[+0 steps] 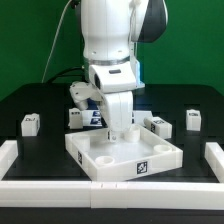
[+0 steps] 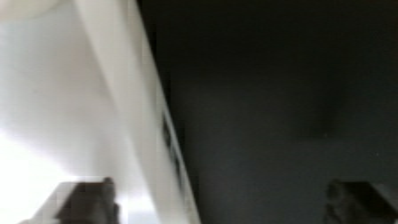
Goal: Assemble one leg
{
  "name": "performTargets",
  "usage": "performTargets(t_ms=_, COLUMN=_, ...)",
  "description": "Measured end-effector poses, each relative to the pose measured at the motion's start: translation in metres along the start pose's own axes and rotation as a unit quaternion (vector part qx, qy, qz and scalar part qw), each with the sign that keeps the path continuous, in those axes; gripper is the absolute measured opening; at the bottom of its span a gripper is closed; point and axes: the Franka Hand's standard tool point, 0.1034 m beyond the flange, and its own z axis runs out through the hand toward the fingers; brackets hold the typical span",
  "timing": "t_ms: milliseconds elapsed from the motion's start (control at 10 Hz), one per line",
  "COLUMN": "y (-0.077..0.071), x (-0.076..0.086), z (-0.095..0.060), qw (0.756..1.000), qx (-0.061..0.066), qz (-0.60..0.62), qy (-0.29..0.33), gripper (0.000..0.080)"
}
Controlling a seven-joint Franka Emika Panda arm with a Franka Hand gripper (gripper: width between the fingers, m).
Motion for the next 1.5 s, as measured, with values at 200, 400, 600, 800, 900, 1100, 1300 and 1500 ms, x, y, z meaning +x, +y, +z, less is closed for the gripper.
performTargets(t_ms=200, y=-0.0021, x=-0.0017, z=0.0018, qw=1.000, qx=0.002, qz=0.003, qy=0.001, gripper=0.0394)
performTargets(t_ms=400, y=-0.0019, x=-0.0014, z=0.0018, qw=1.000, qx=0.002, qz=0.002, qy=0.001, gripper=0.0082)
performTargets(t_ms=600, y=-0.0006, x=-0.0029, z=0.0009, qw=1.000, qx=-0.002, qz=0.005, qy=0.000, gripper=0.0067)
performTargets(t_ms=800, y=-0.0006, x=-0.0031, z=0.0009, qw=1.000, qx=-0.002, qz=0.005, qy=0.000, gripper=0.0067)
performTargets(t_ms=900, y=-0.0006, x=-0.0031, z=0.0009, qw=1.000, qx=-0.002, qz=0.005, qy=0.000, gripper=0.0067)
performTargets(t_ms=1100, y=-0.0006, x=-0.0031, z=0.0009, qw=1.000, qx=-0.002, qz=0.005, qy=0.000, gripper=0.0067)
performTargets(t_ms=1300, y=-0.0002, x=-0.0030, z=0.0008, qw=1.000, qx=-0.003, qz=0.007, qy=0.000, gripper=0.0067)
performTargets(t_ms=1500, y=0.0061, x=0.0043, z=0.0012, qw=0.999, qx=-0.006, qz=0.034, qy=0.001, gripper=0.0067)
